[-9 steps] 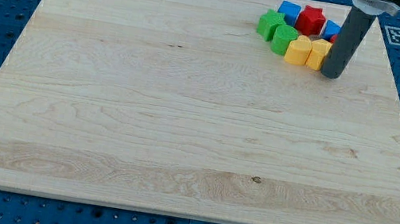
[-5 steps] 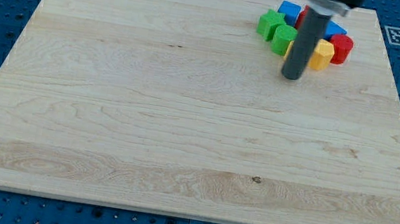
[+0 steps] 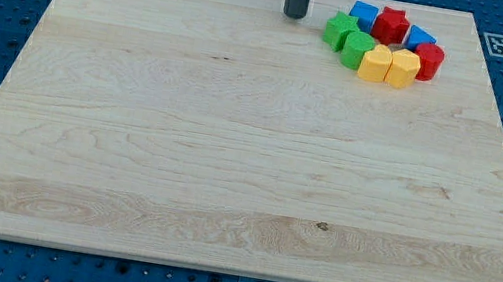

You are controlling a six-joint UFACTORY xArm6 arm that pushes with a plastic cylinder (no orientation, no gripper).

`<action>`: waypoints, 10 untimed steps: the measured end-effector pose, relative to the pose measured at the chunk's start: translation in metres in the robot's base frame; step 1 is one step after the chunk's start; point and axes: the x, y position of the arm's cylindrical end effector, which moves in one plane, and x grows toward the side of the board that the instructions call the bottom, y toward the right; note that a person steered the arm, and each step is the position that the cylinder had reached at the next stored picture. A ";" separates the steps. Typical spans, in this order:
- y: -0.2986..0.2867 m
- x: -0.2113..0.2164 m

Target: Point at the green star

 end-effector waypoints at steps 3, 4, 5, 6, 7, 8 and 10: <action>-0.008 -0.034; 0.001 -0.045; 0.028 -0.040; 0.040 -0.025; 0.041 -0.020; 0.022 -0.020; 0.004 0.000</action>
